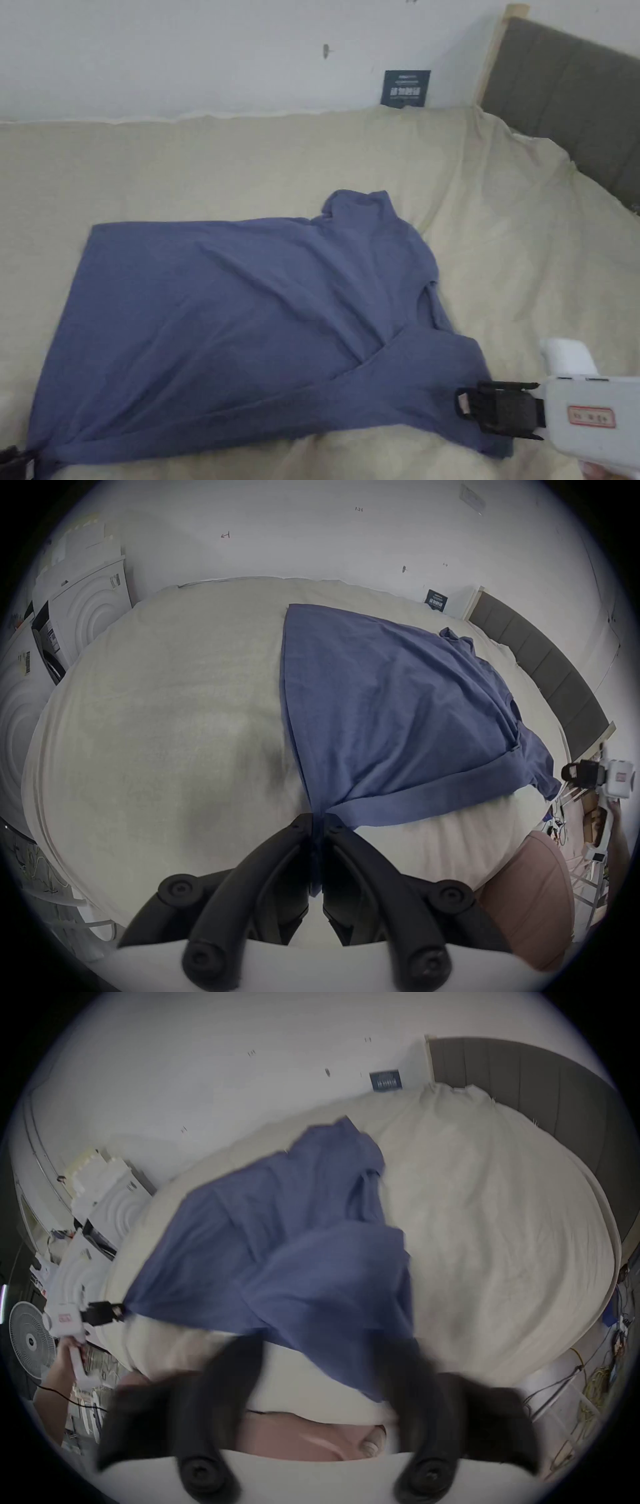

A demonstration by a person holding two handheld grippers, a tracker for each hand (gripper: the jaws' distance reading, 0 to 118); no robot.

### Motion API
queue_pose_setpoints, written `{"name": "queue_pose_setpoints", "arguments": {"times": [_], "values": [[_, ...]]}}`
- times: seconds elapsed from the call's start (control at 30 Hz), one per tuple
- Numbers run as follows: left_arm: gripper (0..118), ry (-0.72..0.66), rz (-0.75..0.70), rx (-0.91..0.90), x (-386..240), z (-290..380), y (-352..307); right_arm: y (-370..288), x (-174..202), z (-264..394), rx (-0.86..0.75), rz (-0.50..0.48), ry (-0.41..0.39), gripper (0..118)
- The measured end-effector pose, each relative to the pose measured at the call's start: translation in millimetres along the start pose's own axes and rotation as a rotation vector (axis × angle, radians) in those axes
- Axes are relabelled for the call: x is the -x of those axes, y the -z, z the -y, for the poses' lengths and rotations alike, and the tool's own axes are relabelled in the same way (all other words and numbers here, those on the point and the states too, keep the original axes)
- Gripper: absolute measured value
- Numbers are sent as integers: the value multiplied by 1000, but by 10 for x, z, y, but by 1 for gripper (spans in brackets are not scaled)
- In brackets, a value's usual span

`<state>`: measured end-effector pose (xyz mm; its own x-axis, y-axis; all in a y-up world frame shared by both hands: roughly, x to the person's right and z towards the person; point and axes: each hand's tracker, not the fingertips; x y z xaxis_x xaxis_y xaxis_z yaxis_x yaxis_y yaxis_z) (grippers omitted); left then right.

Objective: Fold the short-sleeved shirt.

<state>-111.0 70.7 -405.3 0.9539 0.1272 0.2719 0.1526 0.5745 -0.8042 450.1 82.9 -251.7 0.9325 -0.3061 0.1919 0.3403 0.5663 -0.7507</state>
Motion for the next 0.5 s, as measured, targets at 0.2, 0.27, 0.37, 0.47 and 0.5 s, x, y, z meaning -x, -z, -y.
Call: {"name": "queue_pose_setpoints", "arguments": {"times": [0.2, 0.27, 0.37, 0.47, 0.5], "values": [[5, -41, 39, 3, -57, -82, -66, 293, -277, 113, 131, 119, -22, 109], [5, -49, 40, 10, -59, -80, -63, 357, -240, 138, 137, 133, -90, 100], [5, -50, 29, 15, -56, -78, -48, 440, -209, 200, 138, 147, -131, 59], [5, -62, 27, 18, -39, -57, -45, 354, -175, 228, 87, 161, -158, 22], [5, -68, 27, 16, -30, -49, -62, 297, -165, 221, 51, 160, -174, 13]]}}
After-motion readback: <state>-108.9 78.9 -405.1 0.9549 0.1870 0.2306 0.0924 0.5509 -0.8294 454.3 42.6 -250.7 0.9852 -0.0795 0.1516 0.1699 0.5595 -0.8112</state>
